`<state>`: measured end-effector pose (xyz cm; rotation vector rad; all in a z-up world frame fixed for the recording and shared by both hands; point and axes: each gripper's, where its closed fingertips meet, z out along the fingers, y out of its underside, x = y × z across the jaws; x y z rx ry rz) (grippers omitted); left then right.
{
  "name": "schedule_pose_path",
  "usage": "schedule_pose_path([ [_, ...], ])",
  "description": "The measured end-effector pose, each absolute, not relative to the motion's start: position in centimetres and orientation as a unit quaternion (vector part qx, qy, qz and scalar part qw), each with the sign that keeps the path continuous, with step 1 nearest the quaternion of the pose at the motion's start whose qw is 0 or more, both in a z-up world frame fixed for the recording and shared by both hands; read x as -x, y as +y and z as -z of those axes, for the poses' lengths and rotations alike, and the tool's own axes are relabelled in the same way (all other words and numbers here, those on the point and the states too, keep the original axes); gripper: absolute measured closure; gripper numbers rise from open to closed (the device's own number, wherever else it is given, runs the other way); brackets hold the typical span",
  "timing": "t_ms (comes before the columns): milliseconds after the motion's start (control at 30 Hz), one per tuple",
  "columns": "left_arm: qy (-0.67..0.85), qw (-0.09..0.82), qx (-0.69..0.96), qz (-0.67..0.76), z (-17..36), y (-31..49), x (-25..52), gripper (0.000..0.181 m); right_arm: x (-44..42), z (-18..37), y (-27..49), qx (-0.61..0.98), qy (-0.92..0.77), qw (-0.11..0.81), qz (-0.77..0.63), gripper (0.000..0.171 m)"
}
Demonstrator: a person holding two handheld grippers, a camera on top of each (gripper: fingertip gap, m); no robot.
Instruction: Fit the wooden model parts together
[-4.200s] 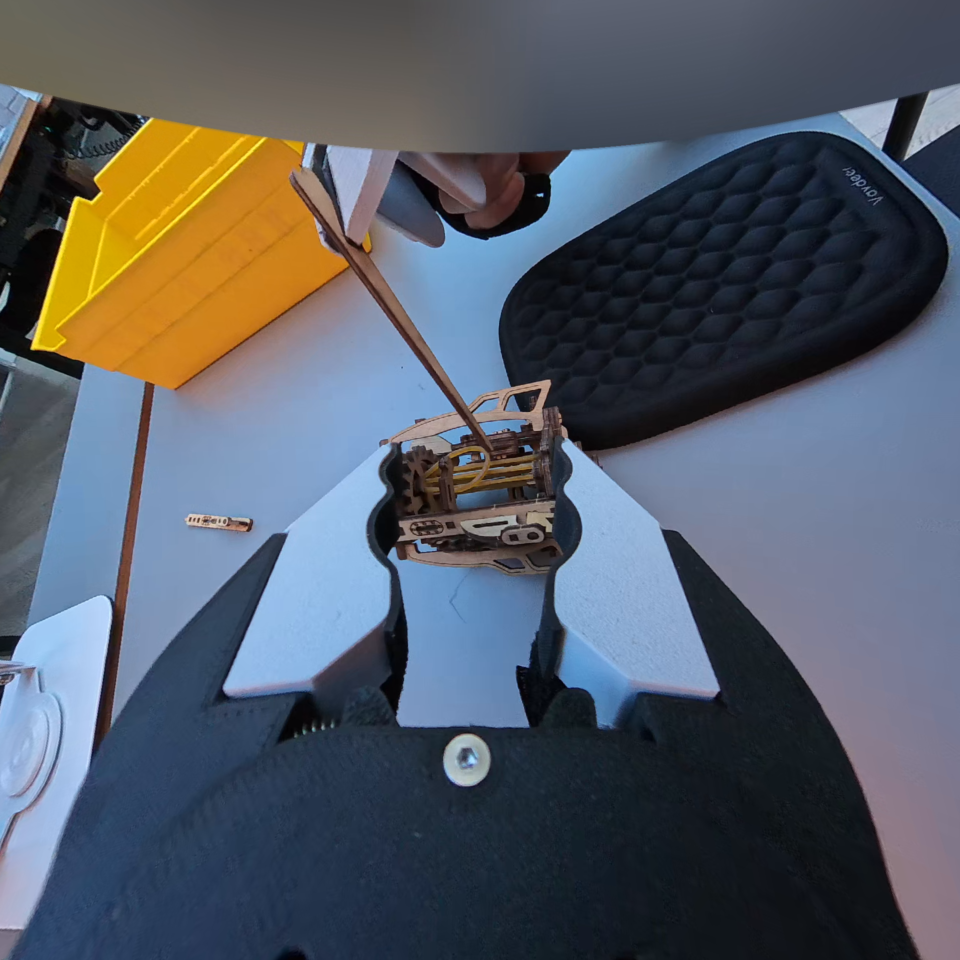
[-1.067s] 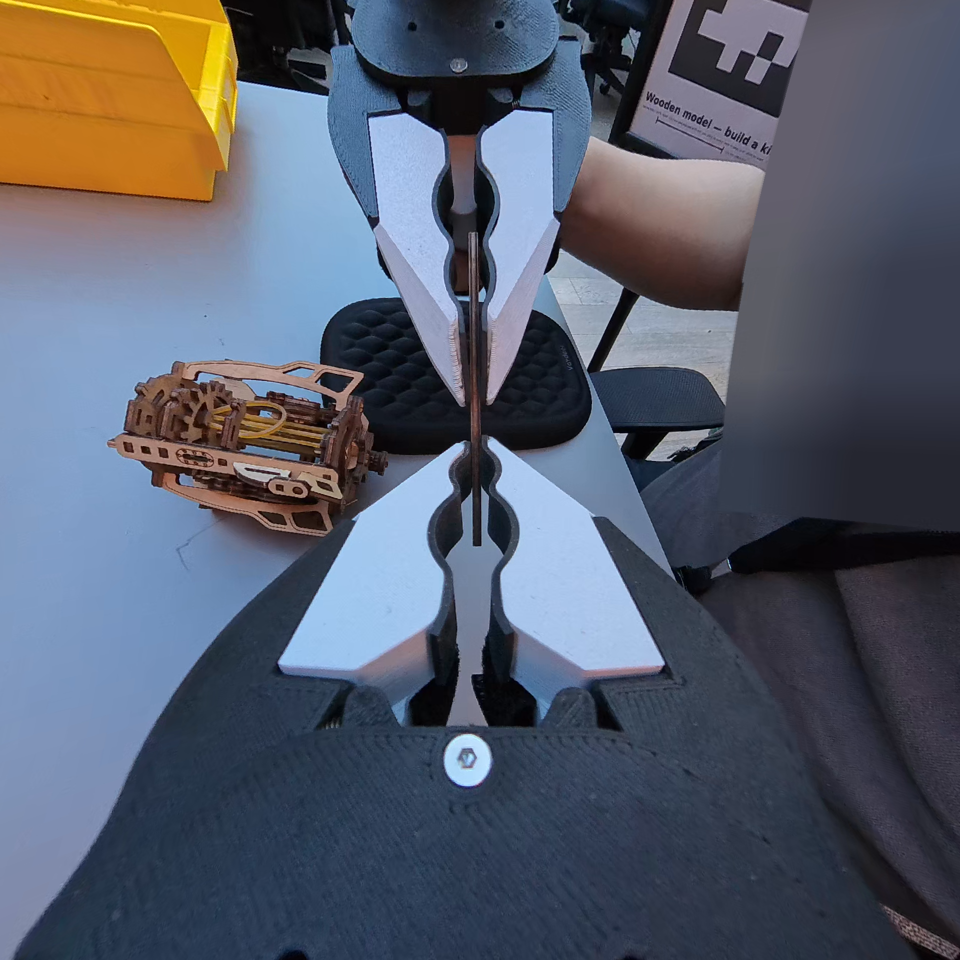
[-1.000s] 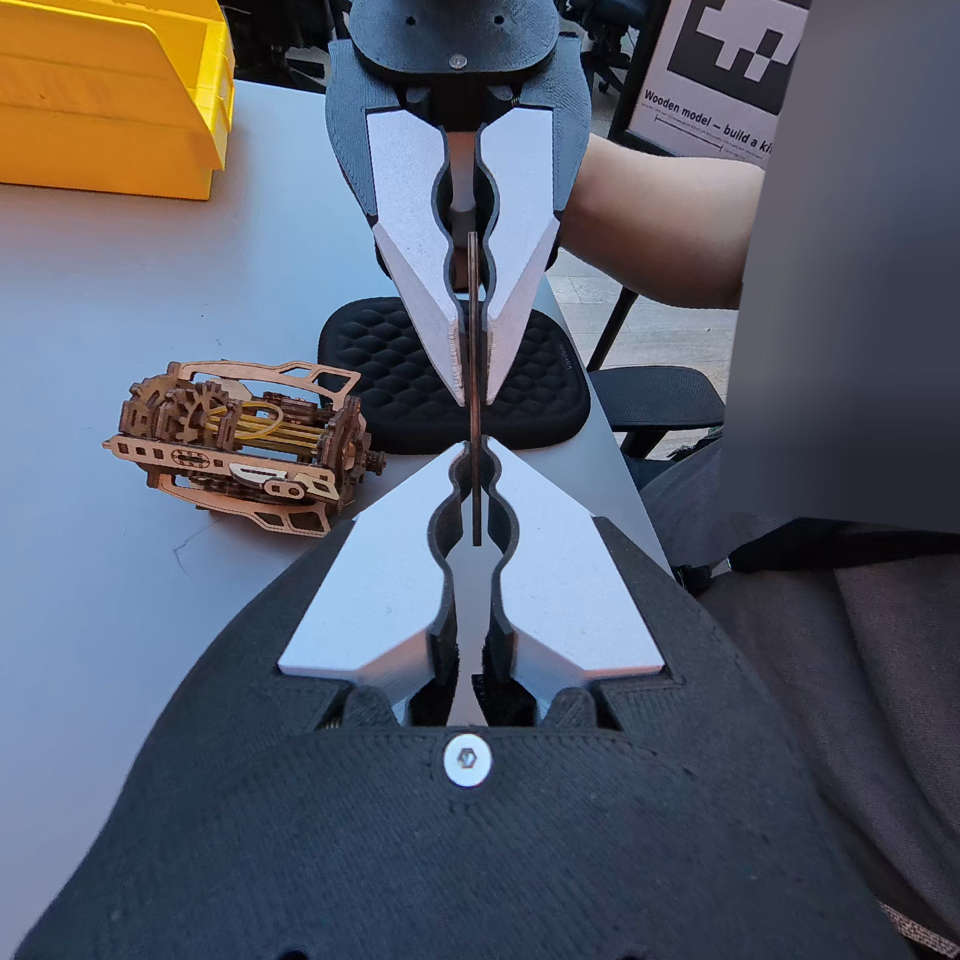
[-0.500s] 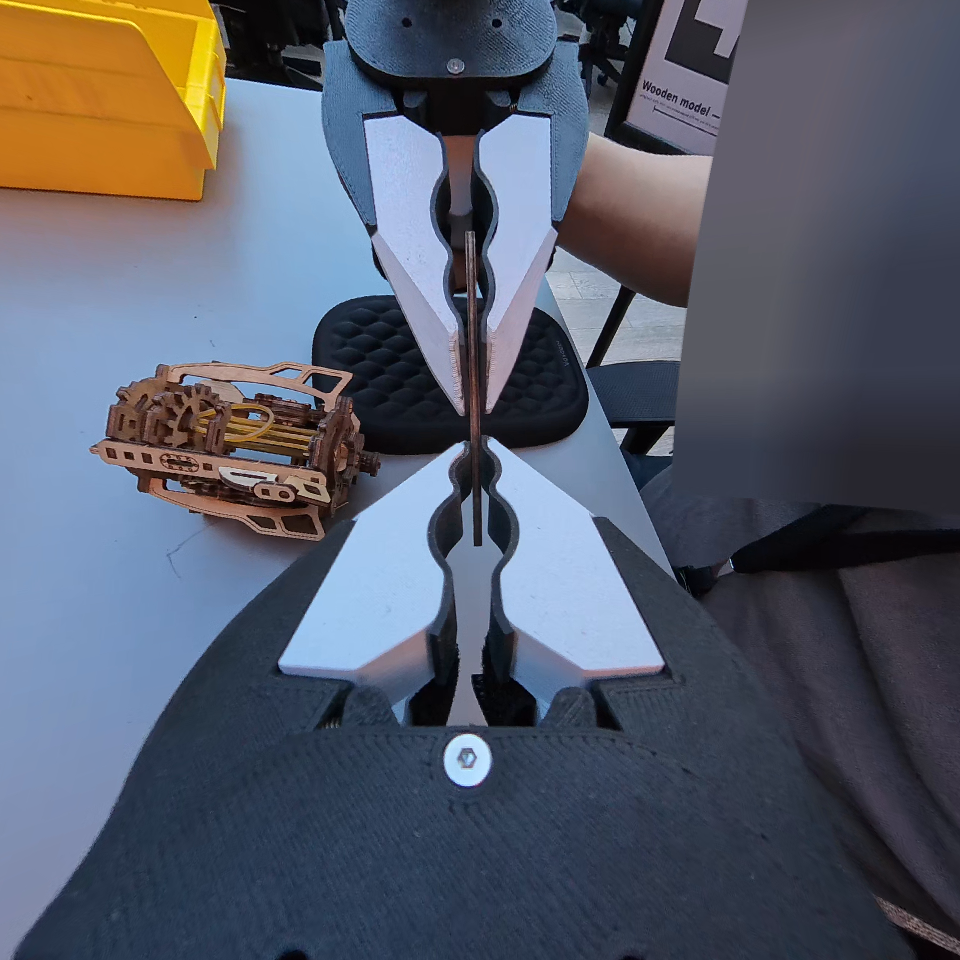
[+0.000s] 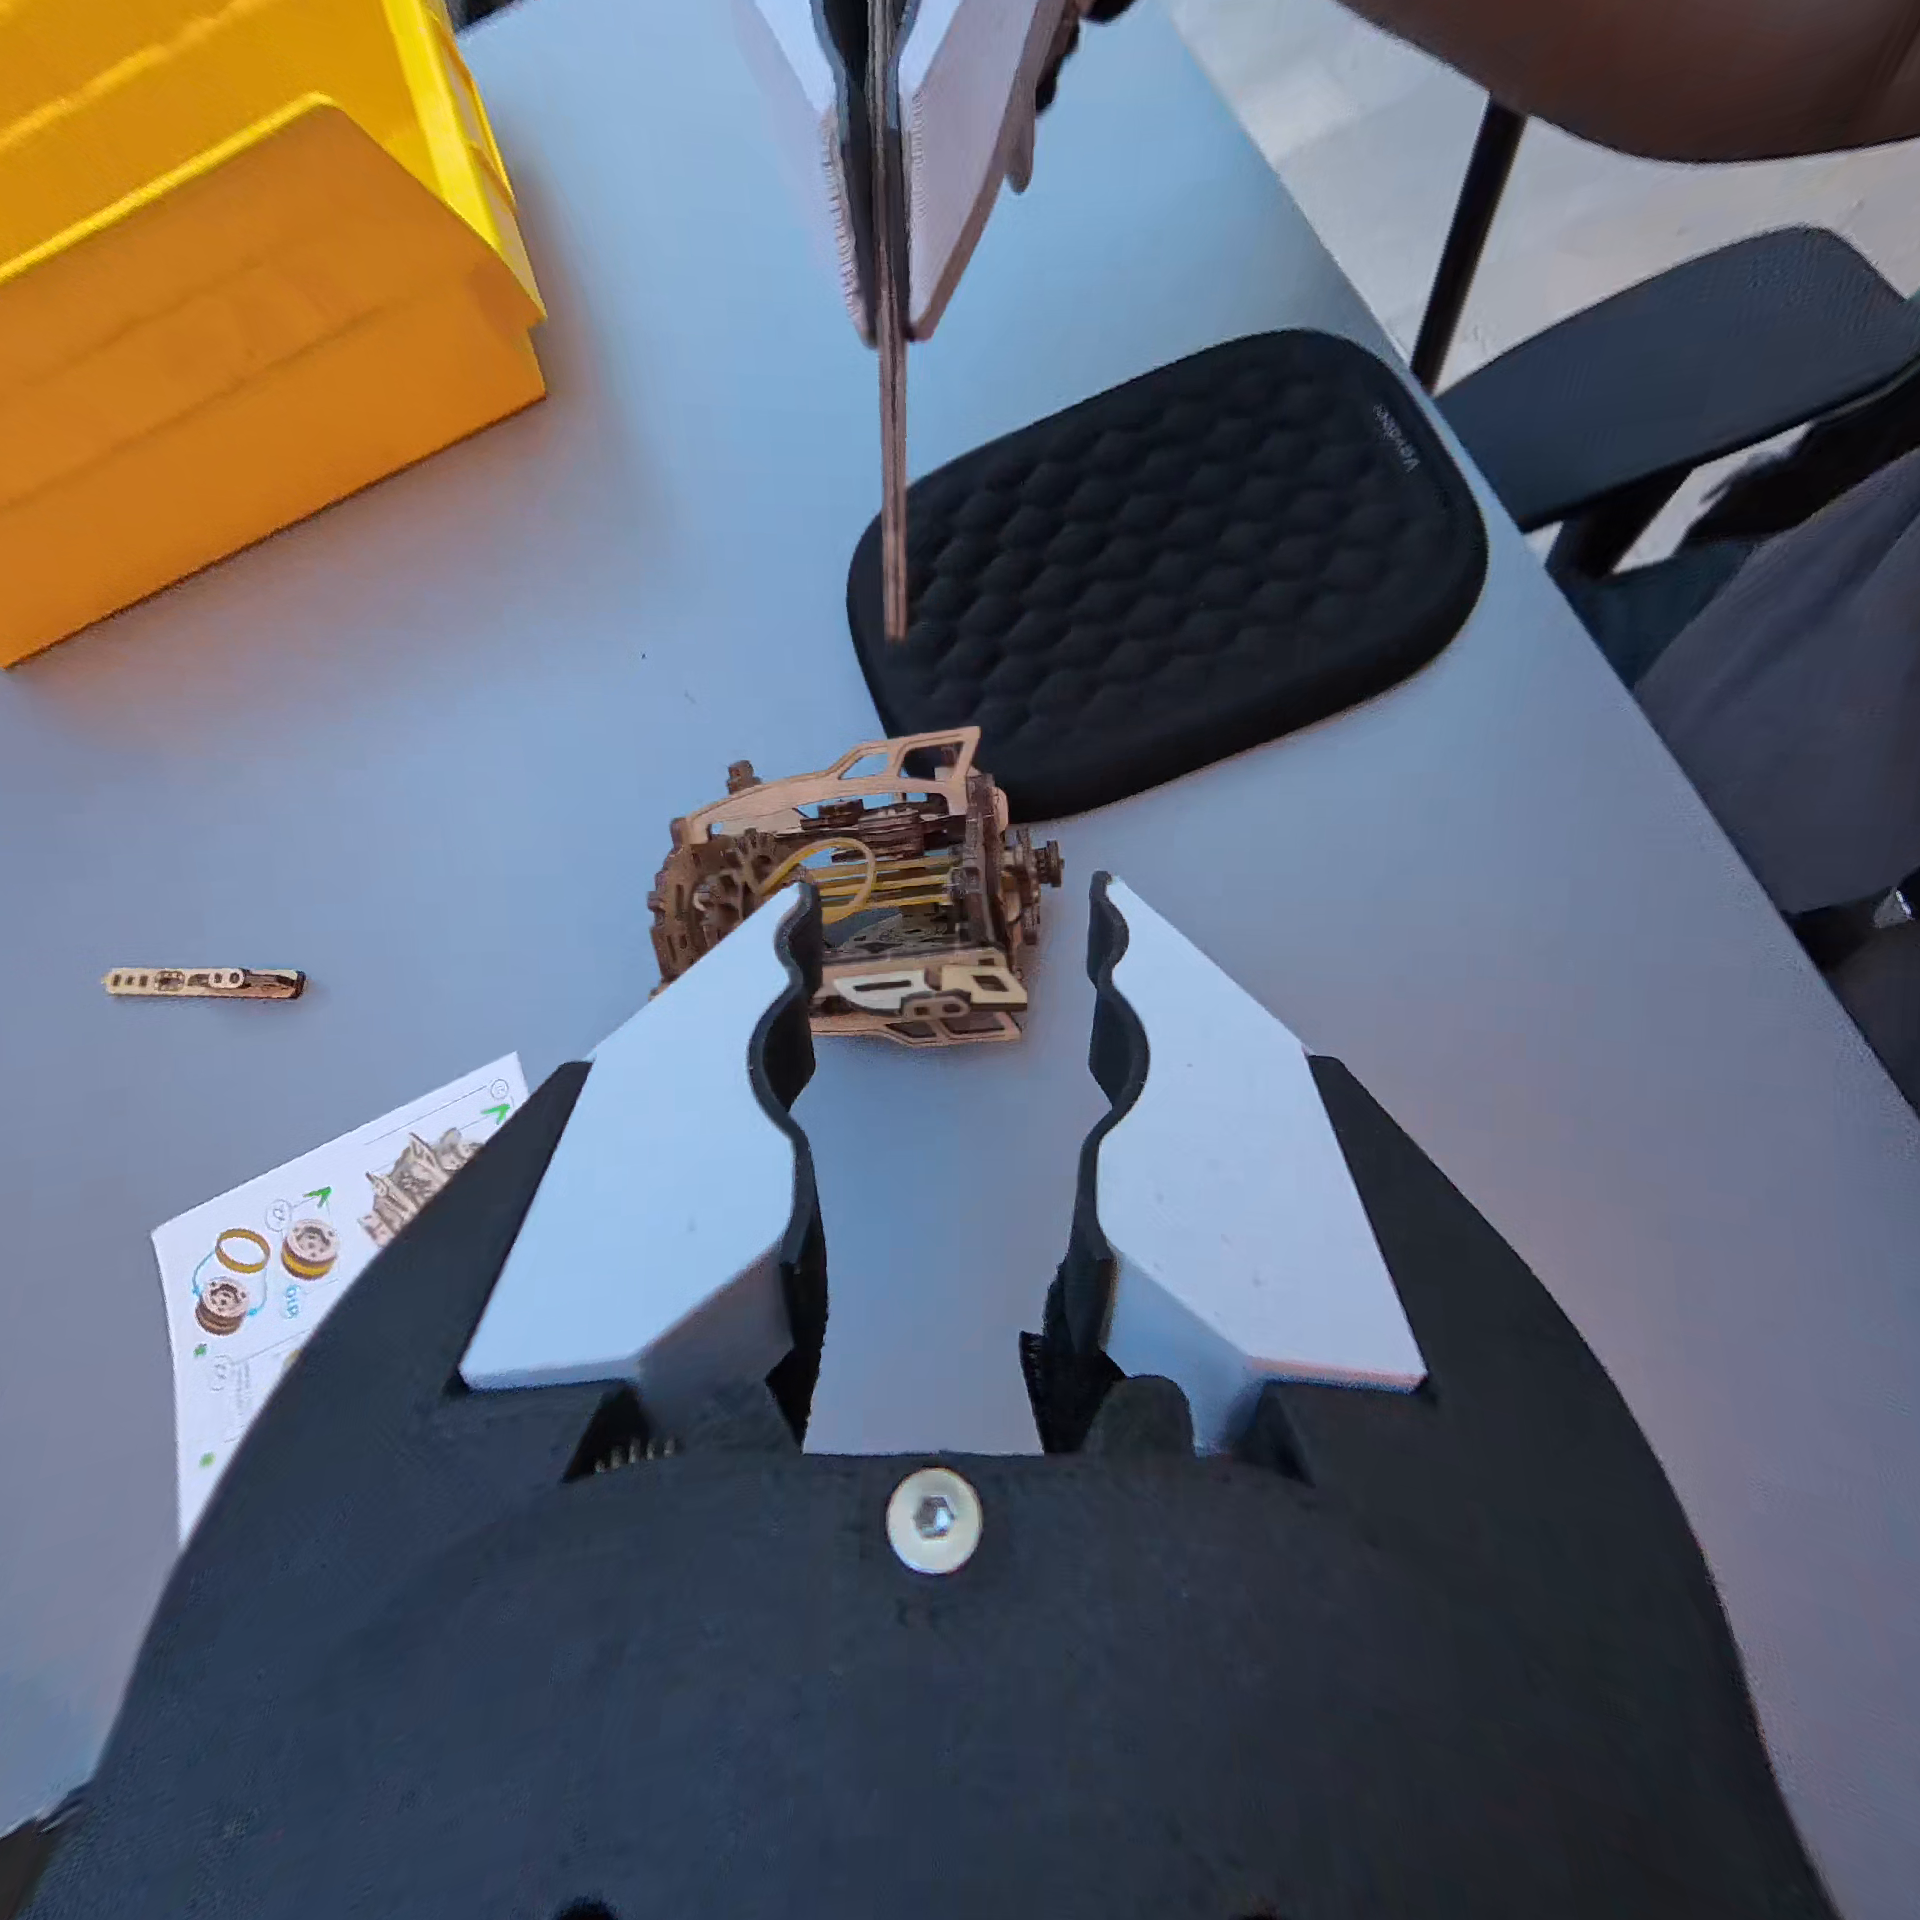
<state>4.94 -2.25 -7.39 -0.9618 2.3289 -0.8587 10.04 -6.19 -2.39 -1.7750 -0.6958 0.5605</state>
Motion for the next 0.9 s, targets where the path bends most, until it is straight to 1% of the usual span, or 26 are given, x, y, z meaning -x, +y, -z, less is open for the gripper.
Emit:
schedule_pose_path([
  [33,0.857,0.23,0.347,0.303,7.4,-2.1,-5.1,0.131,-10.3,2.8,-5.8,0.76,-0.3,0.531,-0.224,0.171],
  [133,0.858,0.25,0.343,0.289,7.3,-1.7,-5.6,0.131,-10.0,3.6,-4.2,0.784,-0.327,0.481,-0.217,0.171],
  [267,0.843,0.272,0.35,0.305,8.3,-1.9,-6.2,0.134,-9.2,5.2,-2.5,0.814,-0.361,0.402,-0.212,0.17],
  [333,0.838,0.27,0.357,0.313,8.9,-1.8,-6.2,0.135,-9.2,6.1,-2.0,0.825,-0.372,0.38,-0.192,0.17],
  [467,0.831,0.268,0.361,0.327,9.2,-1.7,-6.2,0.139,-8.7,6.2,-1.8,0.83,-0.369,0.371,-0.194,0.17],
  [700,0.839,0.269,0.347,0.321,9.5,-2.1,-6.2,0.137,-9.4,6.3,-1.4,0.84,-0.367,0.367,-0.156,0.171],
  [900,0.837,0.277,0.347,0.319,9.6,-2.0,-6.3,0.139,-9.1,6.8,-1.8,0.844,-0.371,0.351,-0.162,0.17],
])
